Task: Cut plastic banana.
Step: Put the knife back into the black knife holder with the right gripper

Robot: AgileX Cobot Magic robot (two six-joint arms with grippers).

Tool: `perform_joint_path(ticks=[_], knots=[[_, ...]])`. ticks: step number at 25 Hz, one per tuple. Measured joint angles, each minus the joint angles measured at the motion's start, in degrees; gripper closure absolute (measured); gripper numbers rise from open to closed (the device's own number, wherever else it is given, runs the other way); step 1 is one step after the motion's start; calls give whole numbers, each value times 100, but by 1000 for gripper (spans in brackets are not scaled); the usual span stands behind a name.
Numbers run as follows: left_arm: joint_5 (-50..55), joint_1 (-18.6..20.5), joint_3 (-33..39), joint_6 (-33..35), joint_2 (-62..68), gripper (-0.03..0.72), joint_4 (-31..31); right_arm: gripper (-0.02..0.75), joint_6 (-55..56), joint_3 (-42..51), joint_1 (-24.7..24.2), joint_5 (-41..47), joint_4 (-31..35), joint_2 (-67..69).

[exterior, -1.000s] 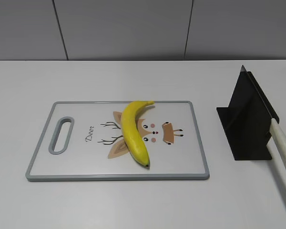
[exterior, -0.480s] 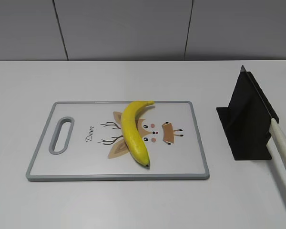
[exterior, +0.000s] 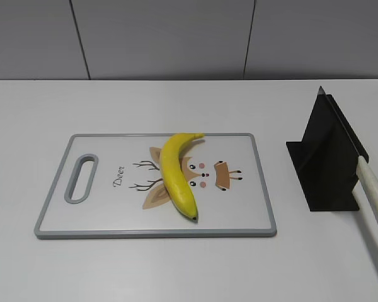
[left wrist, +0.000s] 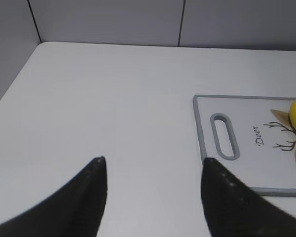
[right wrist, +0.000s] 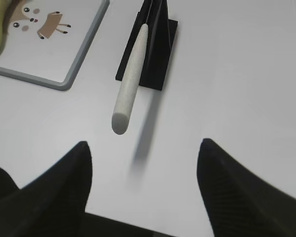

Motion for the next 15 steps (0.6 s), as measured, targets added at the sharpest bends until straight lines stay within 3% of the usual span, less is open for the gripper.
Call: perform_joint_path(ticks=[15], knots=[[-106,0,18,46,-303,98,0,216,-46,0,0,0,-11,-1069]])
